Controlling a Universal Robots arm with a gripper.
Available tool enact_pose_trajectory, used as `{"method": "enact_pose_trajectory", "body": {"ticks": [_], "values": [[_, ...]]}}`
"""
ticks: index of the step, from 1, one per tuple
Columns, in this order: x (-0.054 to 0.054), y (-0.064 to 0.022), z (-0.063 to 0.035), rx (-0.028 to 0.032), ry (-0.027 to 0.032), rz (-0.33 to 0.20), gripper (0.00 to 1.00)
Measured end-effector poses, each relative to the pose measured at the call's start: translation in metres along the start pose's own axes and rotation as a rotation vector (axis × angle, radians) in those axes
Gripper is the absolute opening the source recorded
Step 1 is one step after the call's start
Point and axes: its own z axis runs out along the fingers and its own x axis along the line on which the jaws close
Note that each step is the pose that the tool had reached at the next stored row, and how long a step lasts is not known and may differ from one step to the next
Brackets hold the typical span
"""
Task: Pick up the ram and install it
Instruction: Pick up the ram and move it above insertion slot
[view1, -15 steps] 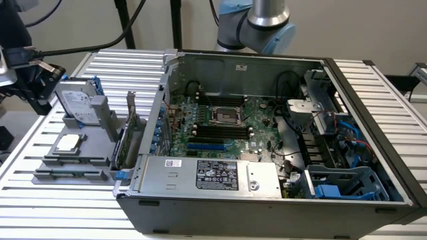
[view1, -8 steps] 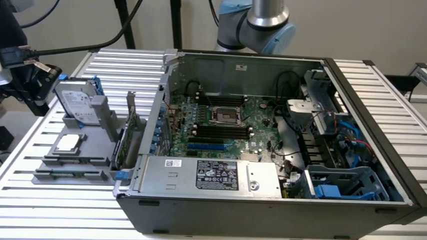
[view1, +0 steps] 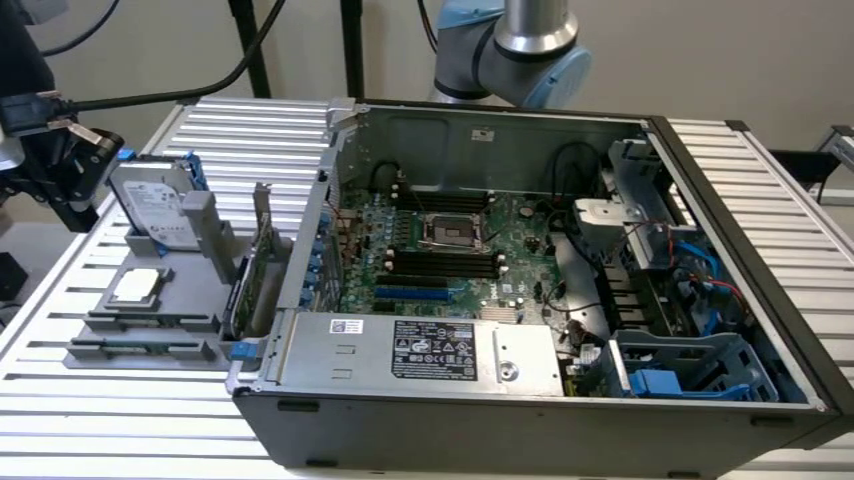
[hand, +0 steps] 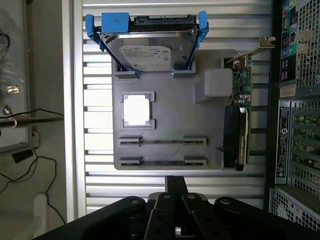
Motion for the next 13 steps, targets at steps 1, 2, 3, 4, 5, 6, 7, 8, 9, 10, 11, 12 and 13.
{"method": "enact_pose_trajectory", "body": {"ticks": [1,2,3,4,5,6,7,8,9,10,11,12,13], "values": [[0.0,0.0,0.0,0.0,-0.0001,0.0,0.11],[0.0,0.0,0.0,0.0,0.0,0.0,0.11],[0.0001,0.0,0.0,0.0001,-0.0002,0.0,0.11],[0.0006,-0.0001,0.0001,0.0001,-0.0008,-0.001,0.11],[0.0008,-0.0003,0.0005,0.0,-0.0009,-0.009,0.11],[0.0008,-0.0003,0.0008,0.0004,-0.0007,-0.025,0.11],[0.0008,-0.0003,0.0011,0.0009,-0.0002,-0.043,0.11],[0.0008,-0.0004,0.0015,0.0013,0.0001,-0.062,0.11],[0.0008,-0.0004,0.002,0.0016,0.0004,-0.08,0.11],[0.0008,-0.0004,0.0024,0.0019,0.0008,-0.098,0.11],[0.0008,-0.0004,0.0028,0.0023,0.0011,-0.116,0.11],[0.0008,-0.0004,0.0033,0.0026,0.0014,-0.134,0.11],[0.0008,-0.0004,0.0038,0.003,0.0018,-0.152,0.11]]}}
